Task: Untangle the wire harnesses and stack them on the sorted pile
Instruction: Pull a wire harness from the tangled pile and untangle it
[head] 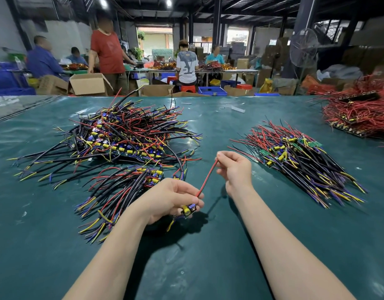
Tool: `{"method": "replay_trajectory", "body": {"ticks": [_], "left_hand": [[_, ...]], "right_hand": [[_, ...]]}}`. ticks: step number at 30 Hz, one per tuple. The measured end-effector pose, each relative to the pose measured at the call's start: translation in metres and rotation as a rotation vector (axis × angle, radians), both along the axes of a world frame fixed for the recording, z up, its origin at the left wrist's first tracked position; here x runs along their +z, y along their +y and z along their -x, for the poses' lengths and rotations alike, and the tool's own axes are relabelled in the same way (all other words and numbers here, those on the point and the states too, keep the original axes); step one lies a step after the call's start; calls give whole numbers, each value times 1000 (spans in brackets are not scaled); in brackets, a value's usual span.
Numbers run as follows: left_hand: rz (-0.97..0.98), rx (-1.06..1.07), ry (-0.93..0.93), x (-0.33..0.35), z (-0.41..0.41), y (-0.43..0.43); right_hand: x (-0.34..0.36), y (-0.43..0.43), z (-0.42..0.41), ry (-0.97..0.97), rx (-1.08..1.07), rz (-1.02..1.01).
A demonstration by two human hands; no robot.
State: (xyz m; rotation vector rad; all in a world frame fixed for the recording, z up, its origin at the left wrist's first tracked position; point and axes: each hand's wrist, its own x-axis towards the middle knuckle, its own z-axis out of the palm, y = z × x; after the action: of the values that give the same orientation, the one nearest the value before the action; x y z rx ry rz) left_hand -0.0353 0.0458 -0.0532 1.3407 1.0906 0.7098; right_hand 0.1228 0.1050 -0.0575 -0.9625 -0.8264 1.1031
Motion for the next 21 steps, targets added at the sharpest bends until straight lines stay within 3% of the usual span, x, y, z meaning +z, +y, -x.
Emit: {"method": "replay_trajectory", "body": {"ticks": [3, 7, 12, 15, 21], "left_hand": [[-77, 93, 40, 0, -6, 1], [-72, 396, -116, -4, -2, 8], [-92, 472, -192, -4, -4, 10], [-144, 524, -199, -2, -4, 10], [-158, 466, -158, -2, -2, 8]], "right_hand": [[4, 0, -7, 190, 28, 49], [5, -7, -2, 315, 325, 273], [5, -16, 18, 35, 581, 286], [4, -18, 27, -158, 587, 245], [1, -20, 41, -179, 490, 189]]}}
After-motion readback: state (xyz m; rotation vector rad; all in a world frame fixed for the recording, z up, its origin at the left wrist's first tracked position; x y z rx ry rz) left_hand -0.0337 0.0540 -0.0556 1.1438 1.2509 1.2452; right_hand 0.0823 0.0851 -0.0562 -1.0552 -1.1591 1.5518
